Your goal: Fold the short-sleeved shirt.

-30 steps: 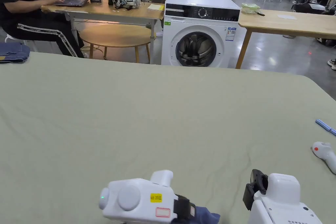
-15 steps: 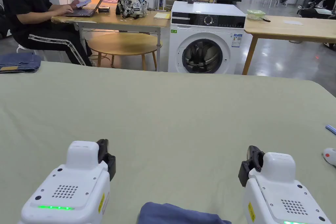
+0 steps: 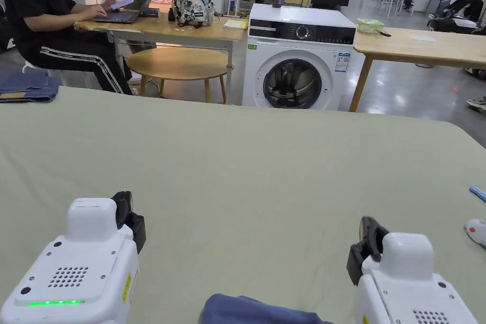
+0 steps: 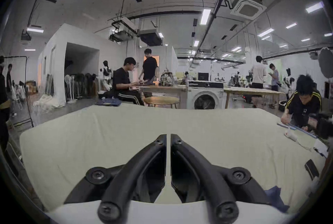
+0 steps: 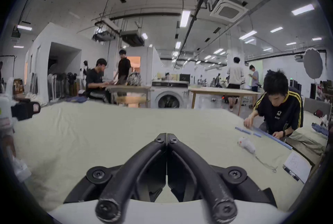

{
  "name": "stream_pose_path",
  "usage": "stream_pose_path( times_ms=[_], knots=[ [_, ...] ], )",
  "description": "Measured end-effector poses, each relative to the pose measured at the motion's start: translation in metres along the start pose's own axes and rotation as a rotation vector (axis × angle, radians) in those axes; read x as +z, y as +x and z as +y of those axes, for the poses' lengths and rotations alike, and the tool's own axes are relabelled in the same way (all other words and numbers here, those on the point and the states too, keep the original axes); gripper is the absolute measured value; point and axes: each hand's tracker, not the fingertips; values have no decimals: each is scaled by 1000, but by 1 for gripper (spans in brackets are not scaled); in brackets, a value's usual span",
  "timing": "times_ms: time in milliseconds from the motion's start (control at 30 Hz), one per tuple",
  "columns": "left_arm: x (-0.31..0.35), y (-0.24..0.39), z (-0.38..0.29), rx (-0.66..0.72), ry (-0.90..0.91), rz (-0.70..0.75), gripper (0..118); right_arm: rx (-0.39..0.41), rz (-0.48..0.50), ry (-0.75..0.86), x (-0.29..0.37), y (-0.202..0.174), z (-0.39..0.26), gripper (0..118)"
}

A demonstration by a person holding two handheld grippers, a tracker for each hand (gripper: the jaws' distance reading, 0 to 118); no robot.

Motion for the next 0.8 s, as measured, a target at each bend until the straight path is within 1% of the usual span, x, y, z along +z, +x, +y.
stream_pose_path(
  times_ms=[133,267,300,400,467,533,567,600,700,800],
  knots=[
    [-1,-4,-8,22,-39,-26,0,7,112,-196,18,-6,-36,0],
    [-3,-3,-18,26,-85,-48,0,41,180,-387,17,-22,-77,0],
    [-3,-3,-20,32,-98,-56,0,37,200,-435,13,-26,-87,0],
    [-2,-4,-26,37,-122,-70,0,20,179,-508,0,-31,-108,0],
    [-2,-4,-30,29,-140,-78,0,42,120,-535,-11,-31,-119,0],
    [0,-5,-35,31,-163,-91,0,15,84,-567,-20,-28,-125,0],
    [0,-6,-37,35,-187,-108,0,0,83,-570,-24,-26,-127,0],
    [-1,-8,-39,44,-214,-128,0,-6,81,-576,-26,-26,-128,0],
    [-3,-12,-47,77,-308,-204,0,11,65,-572,-30,-27,-132,0],
    [-13,-18,-59,111,-459,-304,0,21,53,-575,-30,-29,-131,0]
  ],
)
